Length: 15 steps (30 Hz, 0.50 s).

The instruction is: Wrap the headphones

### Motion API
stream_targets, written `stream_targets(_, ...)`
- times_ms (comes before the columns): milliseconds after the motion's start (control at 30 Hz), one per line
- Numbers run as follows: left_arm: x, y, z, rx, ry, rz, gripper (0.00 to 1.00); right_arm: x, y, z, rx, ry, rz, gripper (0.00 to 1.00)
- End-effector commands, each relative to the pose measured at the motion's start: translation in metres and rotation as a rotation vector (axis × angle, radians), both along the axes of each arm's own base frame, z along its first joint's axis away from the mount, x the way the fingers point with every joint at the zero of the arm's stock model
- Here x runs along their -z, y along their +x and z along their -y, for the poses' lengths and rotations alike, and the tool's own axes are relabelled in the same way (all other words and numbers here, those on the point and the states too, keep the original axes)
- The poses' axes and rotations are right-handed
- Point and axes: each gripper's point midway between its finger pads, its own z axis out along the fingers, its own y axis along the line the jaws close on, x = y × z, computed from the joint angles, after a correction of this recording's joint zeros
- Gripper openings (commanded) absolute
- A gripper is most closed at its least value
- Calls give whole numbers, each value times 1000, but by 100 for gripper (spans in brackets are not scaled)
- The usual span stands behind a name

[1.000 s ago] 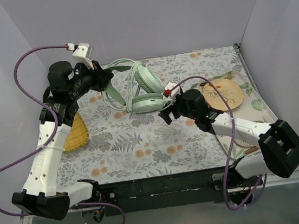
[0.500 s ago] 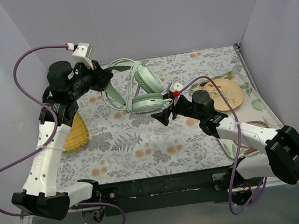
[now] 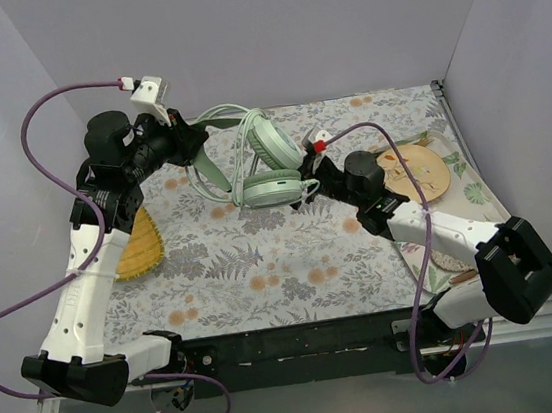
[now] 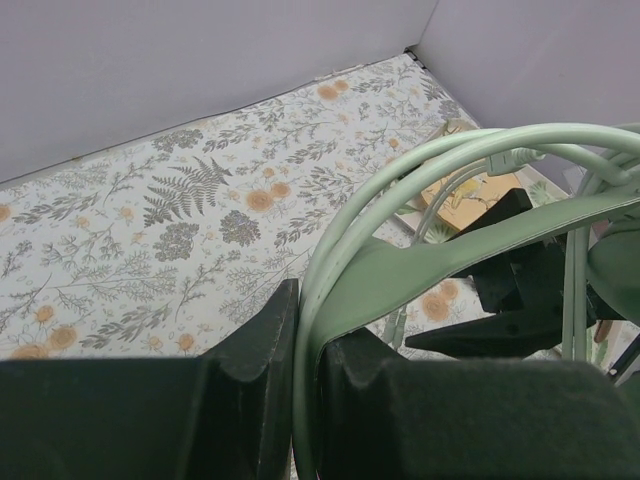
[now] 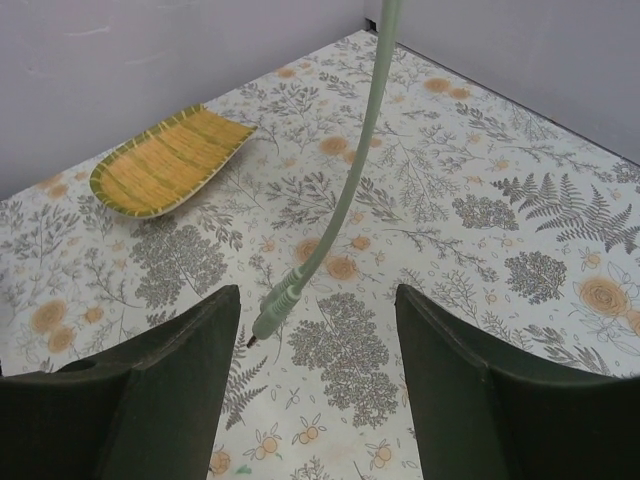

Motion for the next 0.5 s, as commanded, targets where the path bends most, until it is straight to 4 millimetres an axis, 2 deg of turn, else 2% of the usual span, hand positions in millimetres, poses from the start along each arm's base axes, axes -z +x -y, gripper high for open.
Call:
stream_targets(0,-44,-14,1,12,-80,99,0,-26,8,-13,-19,71,-11,70)
stream_targets(133,-41,-13,1,12,-80,92,0,-26,10,-18,-33,83,-38,64)
stream_targets(233,-43,-13,0,5,-84,94,0,-19,13,-20,-26,75,-67,50)
stream_targets(267,-44,-14,0,3,-94,89,0,-18,14,-21,-22,74,-76,37)
stream_targets(333,-44,-13,0,-11,-115,75,0,-13,15,-22,-23,70,-101,22)
stream_targets(367,-44,-11,-1,-26,-130,64,0,-7,16,-23,-19,64,-121,9)
stream_targets(400,-42,-6,-5,-73,-170,29,0,-4,15,-24,-22,62,-136,3)
stream_targets(467,-35,2,-12,-145,-220,-20,0,5,13,-29,-22,57,-184,1)
